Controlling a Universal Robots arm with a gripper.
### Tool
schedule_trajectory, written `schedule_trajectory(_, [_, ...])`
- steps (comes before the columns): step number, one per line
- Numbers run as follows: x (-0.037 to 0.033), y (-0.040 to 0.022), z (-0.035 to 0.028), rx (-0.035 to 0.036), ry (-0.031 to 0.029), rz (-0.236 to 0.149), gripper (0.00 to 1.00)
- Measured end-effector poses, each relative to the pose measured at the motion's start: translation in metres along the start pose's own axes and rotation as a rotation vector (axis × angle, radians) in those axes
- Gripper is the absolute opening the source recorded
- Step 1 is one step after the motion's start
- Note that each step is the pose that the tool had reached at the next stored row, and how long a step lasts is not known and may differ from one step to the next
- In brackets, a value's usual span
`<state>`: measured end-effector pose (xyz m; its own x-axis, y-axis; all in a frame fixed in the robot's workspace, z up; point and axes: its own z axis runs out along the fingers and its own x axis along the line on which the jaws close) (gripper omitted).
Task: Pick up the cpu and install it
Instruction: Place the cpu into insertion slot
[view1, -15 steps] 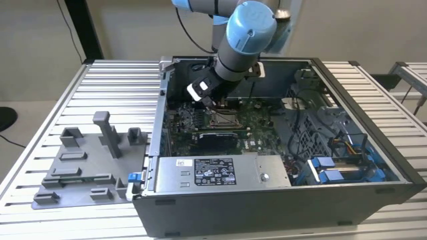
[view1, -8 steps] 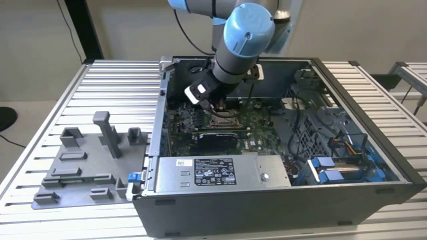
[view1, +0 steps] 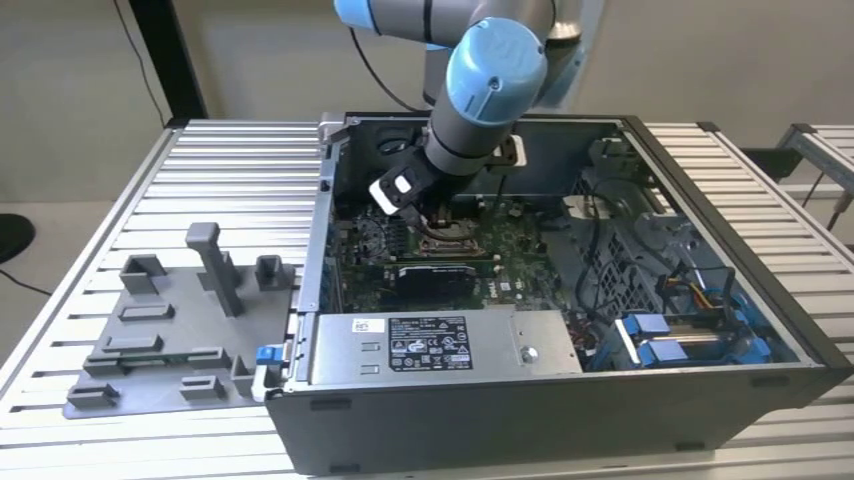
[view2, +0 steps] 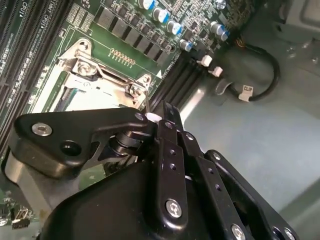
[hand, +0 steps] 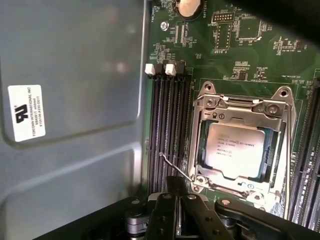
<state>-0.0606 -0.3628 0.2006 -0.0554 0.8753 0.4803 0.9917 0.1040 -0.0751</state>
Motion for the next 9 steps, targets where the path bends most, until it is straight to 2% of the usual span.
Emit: schedule_trajectory(9, [-0.0039, 0.0053, 0.0106, 0.0001, 0.0005, 0.0, 0.0])
